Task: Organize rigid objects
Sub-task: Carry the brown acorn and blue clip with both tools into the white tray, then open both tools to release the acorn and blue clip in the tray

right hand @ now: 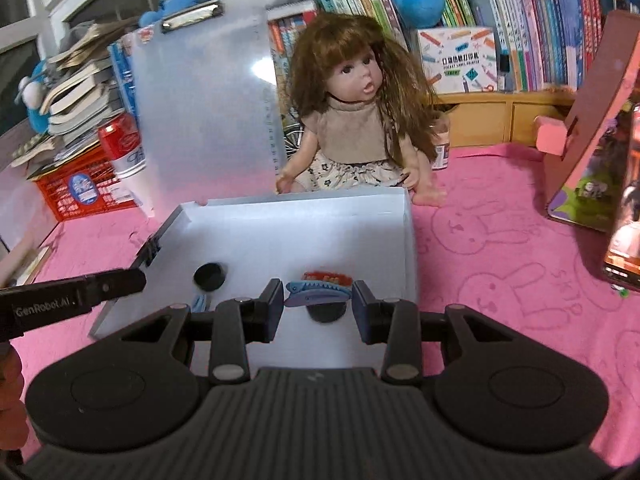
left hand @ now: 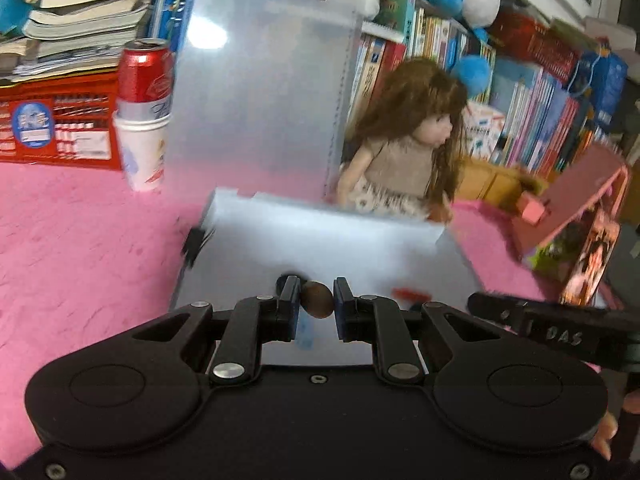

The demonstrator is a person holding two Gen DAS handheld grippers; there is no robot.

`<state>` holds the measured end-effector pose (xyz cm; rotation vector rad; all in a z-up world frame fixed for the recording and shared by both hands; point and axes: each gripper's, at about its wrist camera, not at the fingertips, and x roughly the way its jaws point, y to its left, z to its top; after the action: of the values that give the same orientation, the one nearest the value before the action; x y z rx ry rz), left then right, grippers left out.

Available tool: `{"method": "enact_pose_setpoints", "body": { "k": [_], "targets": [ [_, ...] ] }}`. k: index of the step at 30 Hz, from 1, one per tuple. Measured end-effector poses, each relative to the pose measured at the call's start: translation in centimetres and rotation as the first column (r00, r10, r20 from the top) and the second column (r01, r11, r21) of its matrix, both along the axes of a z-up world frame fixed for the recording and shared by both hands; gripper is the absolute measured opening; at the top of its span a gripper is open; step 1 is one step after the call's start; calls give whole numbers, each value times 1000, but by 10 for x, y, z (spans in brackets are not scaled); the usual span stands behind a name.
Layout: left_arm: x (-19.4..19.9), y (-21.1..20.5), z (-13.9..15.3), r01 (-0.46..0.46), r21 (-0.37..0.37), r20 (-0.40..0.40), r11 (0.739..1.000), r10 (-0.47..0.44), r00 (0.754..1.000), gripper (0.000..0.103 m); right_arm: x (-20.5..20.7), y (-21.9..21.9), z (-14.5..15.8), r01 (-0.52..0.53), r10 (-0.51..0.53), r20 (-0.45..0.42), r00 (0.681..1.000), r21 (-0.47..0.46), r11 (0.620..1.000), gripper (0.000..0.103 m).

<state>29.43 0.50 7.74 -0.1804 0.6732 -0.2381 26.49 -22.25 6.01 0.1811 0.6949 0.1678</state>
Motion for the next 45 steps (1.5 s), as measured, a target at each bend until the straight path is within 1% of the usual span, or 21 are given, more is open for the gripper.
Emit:
{"method": "enact_pose_setpoints", "body": {
  "k": [1, 3, 4, 7, 10, 14, 16, 22, 28, 33, 35, 36, 37, 38, 39, 40, 42, 43, 44, 45],
  "targets": [
    [6, -1, -1, 18, -18, 13, 1000, -18, 1000, 17, 7, 0, -1, 3, -3, -4, 1000, -3, 1000, 42],
    [20, -6, -3, 42, -8, 24, 999, -42, 999, 17, 18, 1, -4, 5, -5, -6, 1000, -13, 1000, 42],
    [28, -9, -6, 37, 8, 11, 999, -37, 999, 17, 25, 1, -6, 6, -6, -10, 1000, -18, 1000, 42],
    [53, -13, -16, 0, 19, -44, 1000, 1, 999, 17, 41, 2, -11, 14, -14, -25, 1000, -13, 1000, 42],
    [70, -15, -28, -30, 43, -63, 999, 33, 997, 17, 55, 1, -18, 25, -25, -49, 998, 5, 1000, 42],
    [91, -16, -40, -34, 62, -109, 997, 40, 993, 17, 68, 3, -27, 19, -19, -75, 997, 1, 1000, 42],
    [96, -16, -43, -40, 74, -126, 996, 49, 991, 17, 74, 5, -30, 14, -15, -89, 996, -9, 1000, 42],
    [109, -19, -49, -39, 98, -139, 994, 52, 989, 17, 86, 9, -39, 12, -16, -111, 994, -30, 999, 42],
    [112, -23, -63, -43, 110, -161, 993, 60, 985, 17, 90, 10, -49, 11, -18, -134, 991, -48, 999, 42],
    [110, -29, -67, -35, 140, -136, 990, 54, 989, 17, 89, 13, -51, 7, -15, -124, 992, -71, 997, 42],
    [109, -29, -68, -30, 134, -126, 990, 47, 991, 18, 90, 13, -51, 5, -14, -119, 993, -71, 997, 42],
    [108, -28, -67, -27, 126, -122, 992, 42, 992, 19, 89, 13, -51, 6, -13, -114, 993, -66, 998, 44],
    [107, -27, -67, -30, 120, -118, 992, 44, 992, 23, 88, 12, -51, 9, -15, -107, 994, -58, 998, 46],
    [107, -27, -67, -30, 115, -118, 993, 43, 992, 30, 87, 11, -50, 15, -21, -101, 995, -53, 998, 51],
    [106, -26, -66, -31, 112, -116, 993, 44, 992, 33, 86, 11, -49, 19, -24, -93, 995, -50, 999, 59],
    [105, -26, -64, -31, 112, -111, 993, 43, 993, 39, 85, 10, -47, 19, -23, -84, 996, -48, 999, 62],
    [101, -26, -59, -23, 120, -92, 993, 34, 995, 43, 81, 9, -42, 25, -28, -67, 997, -53, 998, 66],
    [99, -27, -56, -17, 119, -84, 993, 27, 996, 47, 79, 9, -40, 27, -30, -60, 998, -55, 998, 69],
    [96, -26, -52, -15, 114, -76, 993, 24, 997, 54, 77, 9, -37, 29, -31, -53, 998, -56, 998, 71],
    [93, -25, -49, -17, 104, -71, 994, 25, 997, 58, 75, 9, -34, 32, -34, -43, 998, -56, 998, 75]
  ]
}}
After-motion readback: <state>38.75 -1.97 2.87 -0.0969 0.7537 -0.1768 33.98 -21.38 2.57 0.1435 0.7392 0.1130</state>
